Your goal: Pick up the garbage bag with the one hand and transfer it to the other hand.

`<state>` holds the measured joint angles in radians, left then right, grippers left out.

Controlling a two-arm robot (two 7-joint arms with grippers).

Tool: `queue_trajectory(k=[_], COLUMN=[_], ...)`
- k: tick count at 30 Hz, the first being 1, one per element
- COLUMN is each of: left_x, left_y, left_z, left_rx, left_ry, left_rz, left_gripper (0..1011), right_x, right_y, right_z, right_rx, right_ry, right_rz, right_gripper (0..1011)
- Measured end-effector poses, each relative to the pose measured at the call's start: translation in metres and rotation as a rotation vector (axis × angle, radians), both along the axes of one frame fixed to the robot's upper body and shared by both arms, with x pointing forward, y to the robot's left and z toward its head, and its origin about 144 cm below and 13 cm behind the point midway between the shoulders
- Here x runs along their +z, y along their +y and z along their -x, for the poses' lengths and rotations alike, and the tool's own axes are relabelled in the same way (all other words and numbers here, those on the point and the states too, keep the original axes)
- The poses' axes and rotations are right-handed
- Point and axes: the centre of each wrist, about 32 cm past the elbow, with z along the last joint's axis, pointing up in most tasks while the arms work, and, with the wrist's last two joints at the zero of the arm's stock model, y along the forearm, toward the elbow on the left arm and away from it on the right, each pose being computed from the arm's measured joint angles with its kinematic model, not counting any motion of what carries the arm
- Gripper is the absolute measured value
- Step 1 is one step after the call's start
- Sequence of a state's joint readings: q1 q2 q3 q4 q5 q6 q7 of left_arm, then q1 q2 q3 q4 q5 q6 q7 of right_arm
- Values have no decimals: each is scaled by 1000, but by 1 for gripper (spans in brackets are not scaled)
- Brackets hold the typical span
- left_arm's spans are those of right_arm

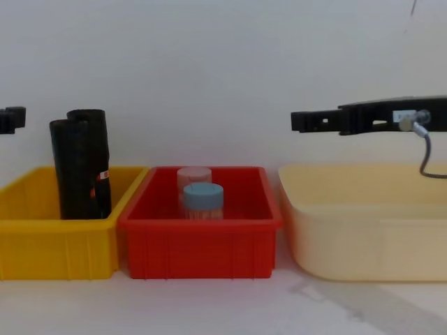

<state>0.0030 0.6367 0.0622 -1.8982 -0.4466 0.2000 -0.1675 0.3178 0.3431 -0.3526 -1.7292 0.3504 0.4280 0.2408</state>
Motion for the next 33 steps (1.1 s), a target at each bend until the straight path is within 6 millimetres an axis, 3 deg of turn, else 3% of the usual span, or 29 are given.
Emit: queue_trajectory(k=[16, 33], left_x=[-25, -38], left_y=[12, 5], left_z=[-36, -70], left_rx=[-44, -95], left_ry=[87, 133], left_rz=[98, 170], left_gripper=[1001, 1002], right_x=[-1, 2], right_y=[11, 17], right_z=[-22, -27], right_rx=[37, 83], right_ry=[33, -4], right_rz=[14, 33], right_gripper=[1001, 1001])
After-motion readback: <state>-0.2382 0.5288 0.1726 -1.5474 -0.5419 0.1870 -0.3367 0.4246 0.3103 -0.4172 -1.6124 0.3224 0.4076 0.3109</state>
